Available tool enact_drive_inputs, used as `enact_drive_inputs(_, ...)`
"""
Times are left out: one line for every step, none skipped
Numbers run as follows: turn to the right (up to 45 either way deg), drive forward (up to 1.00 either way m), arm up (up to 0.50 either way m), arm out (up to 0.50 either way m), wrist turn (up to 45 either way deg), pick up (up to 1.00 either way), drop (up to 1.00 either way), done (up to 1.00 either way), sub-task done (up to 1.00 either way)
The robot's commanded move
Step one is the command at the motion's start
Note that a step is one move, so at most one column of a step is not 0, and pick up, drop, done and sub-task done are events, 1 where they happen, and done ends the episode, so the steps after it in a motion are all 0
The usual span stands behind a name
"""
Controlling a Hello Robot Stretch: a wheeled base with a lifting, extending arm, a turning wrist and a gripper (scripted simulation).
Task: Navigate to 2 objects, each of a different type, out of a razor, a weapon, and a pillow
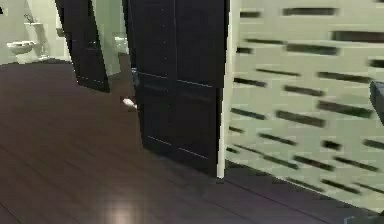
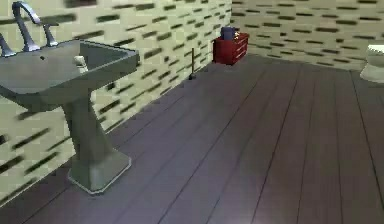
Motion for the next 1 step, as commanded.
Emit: enact_drive_inputs(-36.0,0.00,0.00,0.00,0.0,0.00,0.00,0.00,0.00)
